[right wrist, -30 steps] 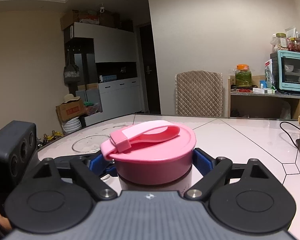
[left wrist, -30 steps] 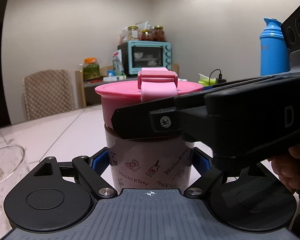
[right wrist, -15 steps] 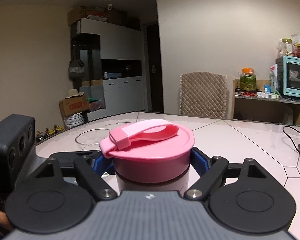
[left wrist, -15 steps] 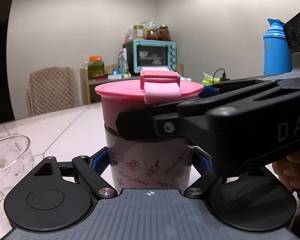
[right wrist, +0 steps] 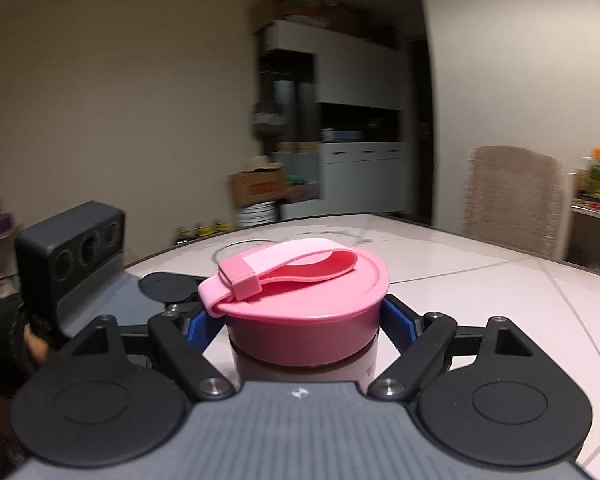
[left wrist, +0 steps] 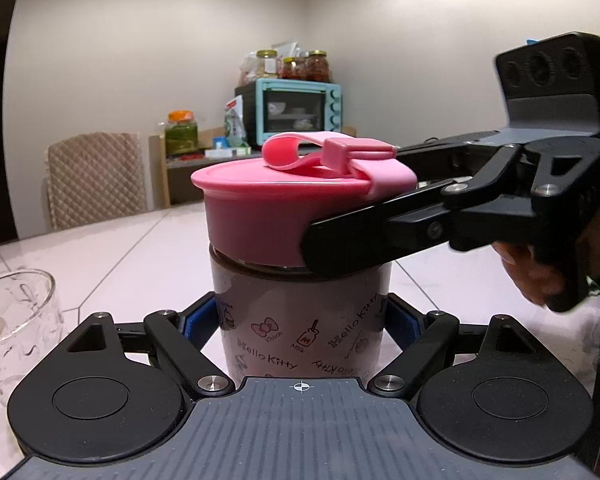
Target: Unscrew bottle cap and pour
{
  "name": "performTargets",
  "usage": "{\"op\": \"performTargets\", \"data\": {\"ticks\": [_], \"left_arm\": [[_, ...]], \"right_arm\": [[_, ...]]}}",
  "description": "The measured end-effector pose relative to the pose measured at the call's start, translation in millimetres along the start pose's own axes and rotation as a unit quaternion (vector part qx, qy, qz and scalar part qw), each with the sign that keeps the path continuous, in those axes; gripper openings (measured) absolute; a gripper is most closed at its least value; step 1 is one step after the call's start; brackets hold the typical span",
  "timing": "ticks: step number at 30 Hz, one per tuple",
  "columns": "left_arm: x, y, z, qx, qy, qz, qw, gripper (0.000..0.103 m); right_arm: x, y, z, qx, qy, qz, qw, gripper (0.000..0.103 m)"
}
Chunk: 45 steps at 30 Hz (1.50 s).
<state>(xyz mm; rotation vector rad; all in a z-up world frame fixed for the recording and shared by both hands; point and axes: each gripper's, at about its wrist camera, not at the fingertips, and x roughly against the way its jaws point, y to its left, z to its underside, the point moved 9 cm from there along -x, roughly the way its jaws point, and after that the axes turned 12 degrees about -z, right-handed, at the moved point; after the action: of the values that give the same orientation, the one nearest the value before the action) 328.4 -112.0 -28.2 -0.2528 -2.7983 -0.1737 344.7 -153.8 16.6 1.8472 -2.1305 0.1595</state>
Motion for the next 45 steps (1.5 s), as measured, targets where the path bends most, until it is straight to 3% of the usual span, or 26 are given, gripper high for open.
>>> {"op": "performTargets", "data": {"ticks": [7, 13, 16, 22, 29, 45], "left_arm": [[8, 0, 5, 0.001, 0.0, 0.002, 1.0, 0.089], [6, 3, 4, 0.001, 0.0, 0.003, 1.0, 0.089], [6, 5, 3, 0.0, 0.0, 0.004, 1.0, 0.089], [5, 6, 4, -0.001, 0.0, 0.004, 1.0, 0.089], [3, 8, 4, -0.001, 0.0, 0.004, 1.0, 0.089], [5, 10, 4, -0.001, 0.0, 0.005, 1.0, 0.09]], "right_arm": [[-1, -6, -8, 0.024, 0.011, -0.086, 0.996, 0.085], [0, -2, -12, 0.021, 0.01, -0.09, 0.996, 0.085], [1, -4, -6, 0.014, 0.006, -0.054, 0.998, 0.095], [9, 13, -3, -0.015, -0.008, 0.06, 0.998, 0.097], [18, 28, -1, -0.054, -0.054, 0.135, 0.988, 0.097], [-1, 30, 7, -0.06, -0.07, 0.21, 0.973, 0.096]]}}
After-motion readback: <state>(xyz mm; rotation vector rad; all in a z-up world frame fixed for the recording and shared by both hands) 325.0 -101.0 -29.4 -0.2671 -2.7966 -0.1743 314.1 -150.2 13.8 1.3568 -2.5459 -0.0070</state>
